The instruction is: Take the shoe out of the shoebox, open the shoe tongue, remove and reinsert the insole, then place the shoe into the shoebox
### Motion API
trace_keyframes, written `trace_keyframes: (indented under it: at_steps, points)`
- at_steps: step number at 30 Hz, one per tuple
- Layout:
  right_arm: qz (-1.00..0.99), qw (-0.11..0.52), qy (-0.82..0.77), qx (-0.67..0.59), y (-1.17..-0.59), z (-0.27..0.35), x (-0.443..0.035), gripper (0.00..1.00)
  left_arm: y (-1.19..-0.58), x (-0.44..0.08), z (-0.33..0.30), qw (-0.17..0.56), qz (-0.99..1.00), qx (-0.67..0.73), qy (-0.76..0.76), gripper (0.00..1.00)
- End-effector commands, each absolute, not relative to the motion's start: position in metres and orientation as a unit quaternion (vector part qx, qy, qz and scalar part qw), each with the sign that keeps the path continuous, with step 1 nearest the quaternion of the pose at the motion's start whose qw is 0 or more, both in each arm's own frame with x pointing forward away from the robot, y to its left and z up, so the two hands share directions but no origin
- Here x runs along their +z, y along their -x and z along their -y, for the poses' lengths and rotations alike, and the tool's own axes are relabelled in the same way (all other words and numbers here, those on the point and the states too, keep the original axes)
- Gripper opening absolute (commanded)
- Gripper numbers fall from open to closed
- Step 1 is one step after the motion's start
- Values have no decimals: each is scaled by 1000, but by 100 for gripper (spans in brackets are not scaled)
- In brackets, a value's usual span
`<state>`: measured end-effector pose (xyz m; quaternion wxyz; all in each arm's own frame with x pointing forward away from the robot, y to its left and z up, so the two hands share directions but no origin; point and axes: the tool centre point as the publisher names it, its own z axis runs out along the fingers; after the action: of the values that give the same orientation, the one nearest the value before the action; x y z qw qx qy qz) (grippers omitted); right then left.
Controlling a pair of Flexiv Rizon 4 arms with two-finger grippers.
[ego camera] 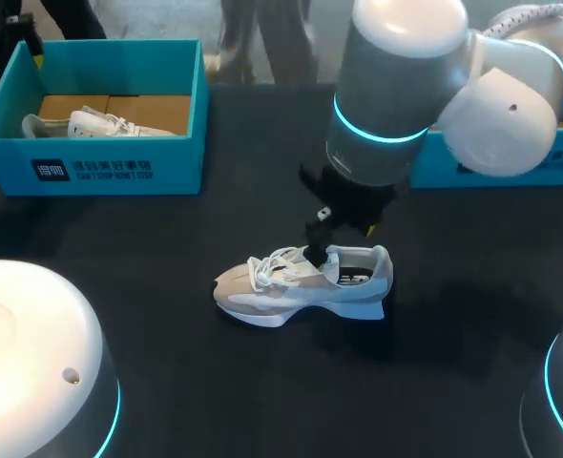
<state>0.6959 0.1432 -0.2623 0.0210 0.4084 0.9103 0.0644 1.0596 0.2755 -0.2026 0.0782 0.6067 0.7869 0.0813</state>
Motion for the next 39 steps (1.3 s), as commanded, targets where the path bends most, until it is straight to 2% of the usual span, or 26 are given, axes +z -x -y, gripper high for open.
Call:
trace_keyframes:
  at_steps: [1, 18, 31, 39]
  points:
    - [-956, -1, -272, 106, -696, -135, -266, 100, -1059, -202, -275, 77, -787, 82, -607, 100]
    - [-956, -2, -273, 107, -696, -134, -267, 100, -1059, -202, -275, 77, -787, 82, -607, 100]
    - [-959, 36, -247, 134, -706, -97, -273, 100, -1059, -202, -275, 77, -787, 82, -607, 100]
    - [-953, 50, -196, 227, -711, -83, -273, 100, -1059, -202, -275, 77, -787, 82, -607, 100]
